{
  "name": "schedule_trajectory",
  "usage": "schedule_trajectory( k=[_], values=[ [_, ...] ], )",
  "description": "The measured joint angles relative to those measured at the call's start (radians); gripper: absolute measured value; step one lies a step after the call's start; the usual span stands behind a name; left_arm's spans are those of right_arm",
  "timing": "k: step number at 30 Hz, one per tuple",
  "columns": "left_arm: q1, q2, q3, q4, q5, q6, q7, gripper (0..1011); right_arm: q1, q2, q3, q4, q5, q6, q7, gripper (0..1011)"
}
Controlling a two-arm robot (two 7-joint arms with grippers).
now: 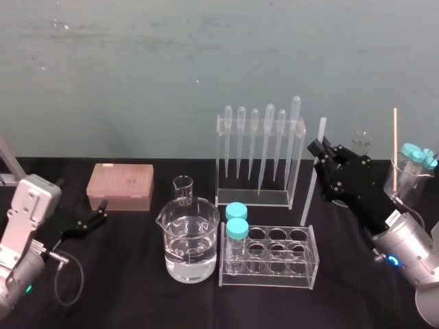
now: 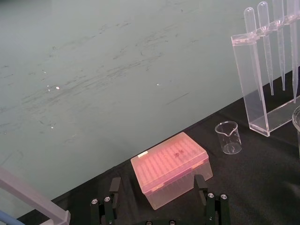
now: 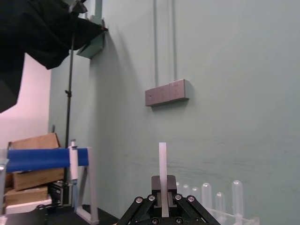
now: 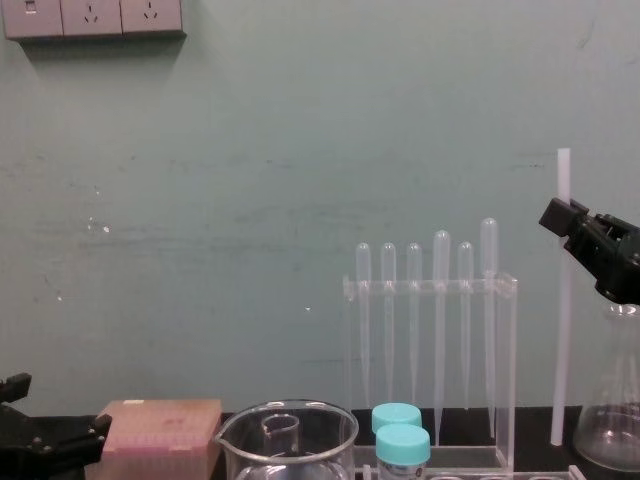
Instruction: Pick up the stirring rod with one hand, then place it down.
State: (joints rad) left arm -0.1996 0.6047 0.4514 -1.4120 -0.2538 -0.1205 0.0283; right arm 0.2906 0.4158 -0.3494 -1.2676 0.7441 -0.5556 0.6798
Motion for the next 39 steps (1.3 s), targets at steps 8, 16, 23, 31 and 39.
schedule_trajectory(
  k=[8,16,23,31,39],
  values=[
    [0.000,0.000,0.000,0.000,0.000,0.000,0.000,1000,-0.020,0.012,0.007,-0.030,0.000,0.027,0.035,68],
    [0.000,0.000,0.000,0.000,0.000,0.000,0.000,1000,-0.052,0.028,0.012,-0.065,-0.020,0.069,0.043,68],
    [0.000,0.000,0.000,0.000,0.000,0.000,0.000,1000,-0.060,0.027,0.018,-0.063,-0.046,0.084,0.044,68],
    [0.000,0.000,0.000,0.000,0.000,0.000,0.000,1000,-0.055,0.010,0.030,-0.037,-0.062,0.086,0.054,68],
    [0.000,0.000,0.000,0.000,0.000,0.000,0.000,1000,-0.039,-0.007,0.032,0.002,-0.073,0.092,0.084,68]
  ],
)
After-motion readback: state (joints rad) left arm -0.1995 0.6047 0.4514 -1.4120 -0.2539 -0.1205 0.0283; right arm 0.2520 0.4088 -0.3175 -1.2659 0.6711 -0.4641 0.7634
